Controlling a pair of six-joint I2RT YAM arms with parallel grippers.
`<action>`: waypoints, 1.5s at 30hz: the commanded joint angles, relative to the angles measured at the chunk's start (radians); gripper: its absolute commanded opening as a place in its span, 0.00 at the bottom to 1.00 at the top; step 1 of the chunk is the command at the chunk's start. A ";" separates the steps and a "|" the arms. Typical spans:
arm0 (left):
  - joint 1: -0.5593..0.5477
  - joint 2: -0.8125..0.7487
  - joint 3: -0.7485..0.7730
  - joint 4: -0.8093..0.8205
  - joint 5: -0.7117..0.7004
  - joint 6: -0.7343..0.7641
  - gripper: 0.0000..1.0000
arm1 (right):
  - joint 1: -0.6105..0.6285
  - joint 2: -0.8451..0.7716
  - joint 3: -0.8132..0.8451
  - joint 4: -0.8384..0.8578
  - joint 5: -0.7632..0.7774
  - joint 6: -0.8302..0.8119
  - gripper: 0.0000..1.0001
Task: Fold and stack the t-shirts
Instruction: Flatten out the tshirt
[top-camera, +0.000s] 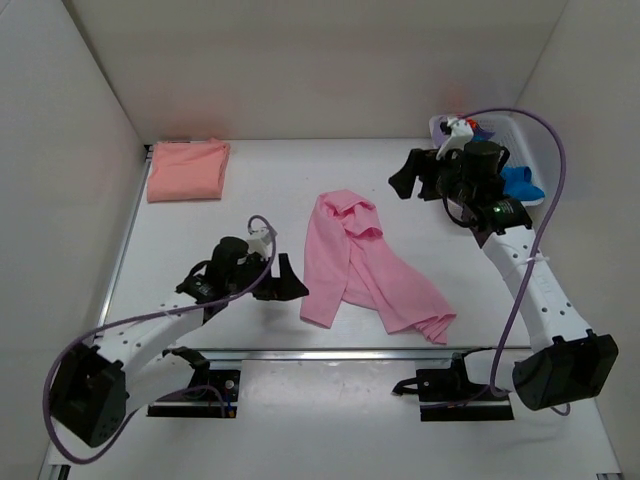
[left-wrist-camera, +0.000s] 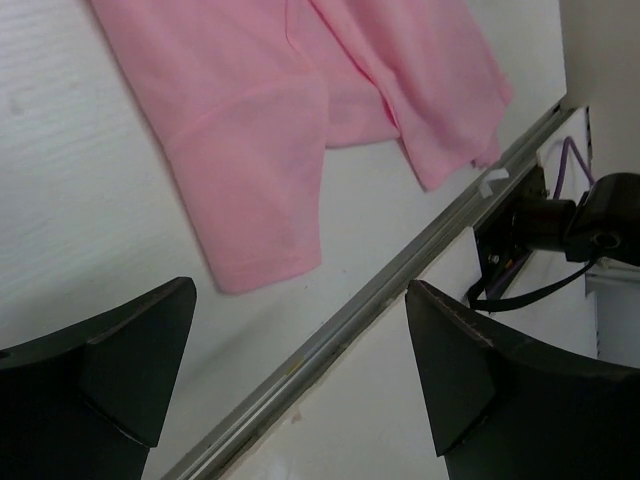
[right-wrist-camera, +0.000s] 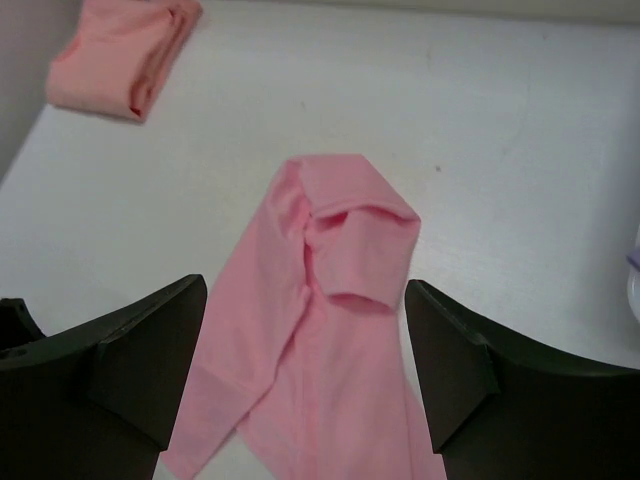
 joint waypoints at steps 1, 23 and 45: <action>-0.084 0.094 0.000 0.106 -0.043 -0.004 0.98 | 0.024 -0.017 -0.084 -0.100 0.099 -0.065 0.78; -0.327 0.696 0.289 -0.025 -0.232 -0.032 0.09 | 0.157 -0.167 -0.498 -0.277 0.139 -0.105 0.54; -0.058 0.314 0.062 -0.086 -0.262 0.021 0.00 | 0.653 0.201 -0.627 -0.169 0.219 0.172 0.18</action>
